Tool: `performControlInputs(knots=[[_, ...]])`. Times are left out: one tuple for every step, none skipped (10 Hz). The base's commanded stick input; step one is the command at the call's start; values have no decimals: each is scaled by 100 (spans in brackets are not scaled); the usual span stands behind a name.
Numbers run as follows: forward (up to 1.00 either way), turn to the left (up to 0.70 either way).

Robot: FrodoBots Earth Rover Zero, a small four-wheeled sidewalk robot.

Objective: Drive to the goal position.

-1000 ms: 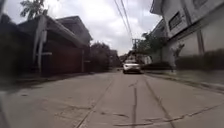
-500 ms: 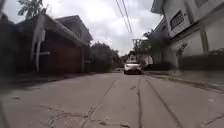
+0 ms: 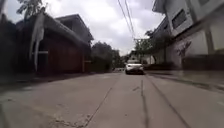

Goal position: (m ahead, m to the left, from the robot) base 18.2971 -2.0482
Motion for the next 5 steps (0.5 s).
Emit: performControlInputs(knots=[[50, 0], [50, -7], [50, -26], [50, -50], [50, -50]])
